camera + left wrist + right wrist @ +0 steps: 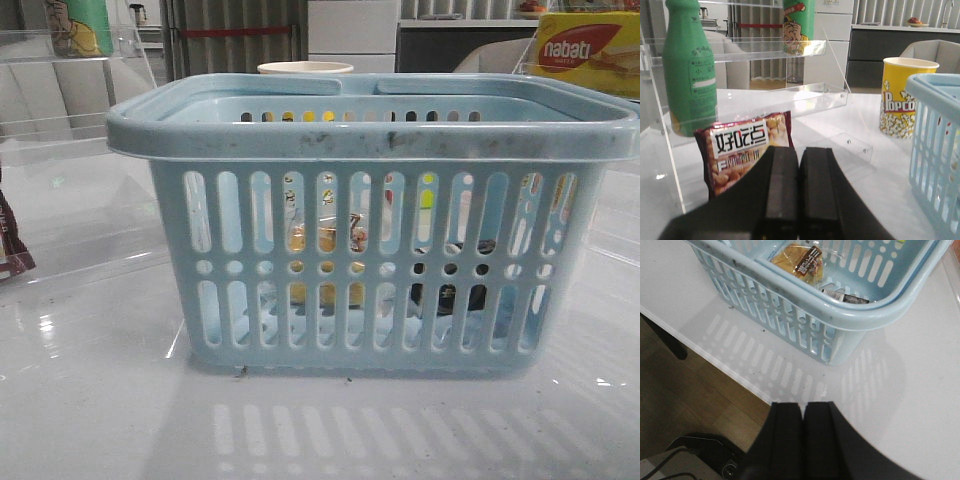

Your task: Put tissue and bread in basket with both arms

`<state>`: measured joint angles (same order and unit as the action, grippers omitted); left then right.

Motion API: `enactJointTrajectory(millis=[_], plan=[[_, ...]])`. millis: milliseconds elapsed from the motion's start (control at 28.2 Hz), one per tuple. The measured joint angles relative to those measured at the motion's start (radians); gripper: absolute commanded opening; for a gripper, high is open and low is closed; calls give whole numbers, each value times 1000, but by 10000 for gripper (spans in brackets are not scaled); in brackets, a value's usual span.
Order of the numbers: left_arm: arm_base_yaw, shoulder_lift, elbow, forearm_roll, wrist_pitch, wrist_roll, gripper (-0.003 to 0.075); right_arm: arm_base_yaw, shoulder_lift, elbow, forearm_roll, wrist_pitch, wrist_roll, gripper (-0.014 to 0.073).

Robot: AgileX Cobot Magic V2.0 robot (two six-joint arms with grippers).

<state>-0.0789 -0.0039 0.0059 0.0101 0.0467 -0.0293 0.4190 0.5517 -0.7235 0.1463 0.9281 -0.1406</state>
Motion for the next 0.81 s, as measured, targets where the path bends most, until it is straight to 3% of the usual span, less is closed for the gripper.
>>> enactJointTrajectory(millis=[814], plan=[[0,-1,0,0,-10,0,92,0,0,2,0,7,0,57]])
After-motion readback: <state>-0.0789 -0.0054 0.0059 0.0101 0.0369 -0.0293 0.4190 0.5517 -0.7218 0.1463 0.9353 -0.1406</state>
